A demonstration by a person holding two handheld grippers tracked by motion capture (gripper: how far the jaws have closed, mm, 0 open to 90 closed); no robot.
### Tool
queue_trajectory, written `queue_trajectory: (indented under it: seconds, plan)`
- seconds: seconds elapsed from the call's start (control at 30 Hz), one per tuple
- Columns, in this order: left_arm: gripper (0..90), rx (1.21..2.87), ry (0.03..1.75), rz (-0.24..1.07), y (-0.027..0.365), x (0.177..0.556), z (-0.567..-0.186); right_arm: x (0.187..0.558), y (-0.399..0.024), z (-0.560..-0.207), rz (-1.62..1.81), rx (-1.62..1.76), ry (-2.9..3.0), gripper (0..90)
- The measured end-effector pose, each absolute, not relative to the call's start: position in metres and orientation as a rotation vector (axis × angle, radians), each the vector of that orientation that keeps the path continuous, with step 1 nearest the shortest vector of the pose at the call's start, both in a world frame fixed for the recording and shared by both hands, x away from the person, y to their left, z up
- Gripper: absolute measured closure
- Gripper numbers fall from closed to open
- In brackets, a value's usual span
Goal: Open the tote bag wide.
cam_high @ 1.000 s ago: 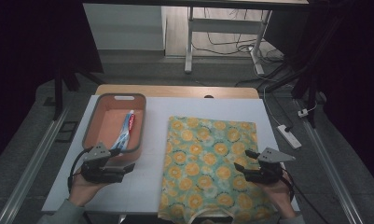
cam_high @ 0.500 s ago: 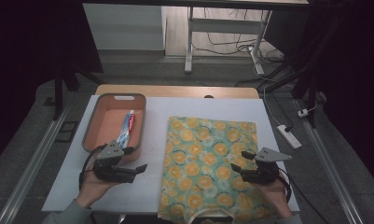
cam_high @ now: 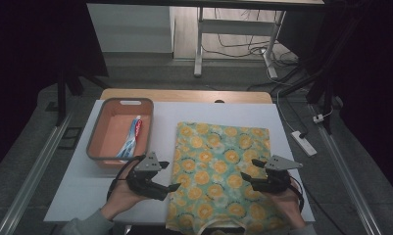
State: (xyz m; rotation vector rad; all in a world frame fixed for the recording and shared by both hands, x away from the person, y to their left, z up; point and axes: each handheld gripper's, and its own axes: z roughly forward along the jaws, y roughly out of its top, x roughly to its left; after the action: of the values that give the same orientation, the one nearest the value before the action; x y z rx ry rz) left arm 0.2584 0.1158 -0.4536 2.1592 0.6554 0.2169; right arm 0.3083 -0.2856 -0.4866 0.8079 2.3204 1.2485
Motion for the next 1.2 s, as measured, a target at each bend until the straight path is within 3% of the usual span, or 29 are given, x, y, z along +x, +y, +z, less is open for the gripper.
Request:
queue_trajectory:
  seconds: [0.5, 1.2]
  plan:
    - [19.6, 2.311, 0.465, 0.064, 0.062, 0.237, -0.473, 0.309, -0.286, -0.488, 1.249, 0.810, 2.327, 33.5]
    - [22.5, 2.481, 0.405, -0.009, 0.043, 0.226, -0.510, 0.309, -0.285, -0.490, 1.235, 0.801, 2.336, 33.5]
